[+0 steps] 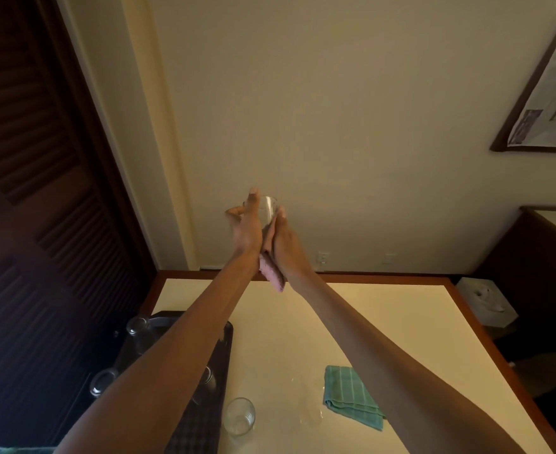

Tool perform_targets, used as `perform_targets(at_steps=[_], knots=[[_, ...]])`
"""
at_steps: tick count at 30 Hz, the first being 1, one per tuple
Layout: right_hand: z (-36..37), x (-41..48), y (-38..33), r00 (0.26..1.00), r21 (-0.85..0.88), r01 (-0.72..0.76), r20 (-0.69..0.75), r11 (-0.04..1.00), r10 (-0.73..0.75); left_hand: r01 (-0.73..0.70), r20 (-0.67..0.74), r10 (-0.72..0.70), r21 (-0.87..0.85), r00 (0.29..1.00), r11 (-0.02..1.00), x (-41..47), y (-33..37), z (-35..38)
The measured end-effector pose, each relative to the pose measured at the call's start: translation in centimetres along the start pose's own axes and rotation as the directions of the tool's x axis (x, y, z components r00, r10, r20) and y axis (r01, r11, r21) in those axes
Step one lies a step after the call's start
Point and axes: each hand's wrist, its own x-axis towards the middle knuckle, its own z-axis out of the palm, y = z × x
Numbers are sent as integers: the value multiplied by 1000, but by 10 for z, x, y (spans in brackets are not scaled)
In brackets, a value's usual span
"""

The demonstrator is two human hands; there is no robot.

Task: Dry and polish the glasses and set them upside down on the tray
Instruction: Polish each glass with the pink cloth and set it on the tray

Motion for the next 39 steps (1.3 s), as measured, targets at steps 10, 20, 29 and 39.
perform_targets(at_steps=[10, 20, 29, 39], knots=[[0, 18, -10, 952, -324, 239, -109, 915, -287, 112, 73, -113, 22, 991, 993, -8, 1, 0], [7, 9, -20, 955, 200, -291, -5, 936, 298, -16, 51, 14, 44, 999, 999, 24, -4, -8], [35, 7, -1, 922, -462, 308, -70, 832, -380, 65, 164, -56, -47, 985, 997, 14, 7, -34], [33, 32, -49, 953, 267, -258, -91, 929, 290, -14, 94, 8, 70, 996, 997, -6, 17, -43]])
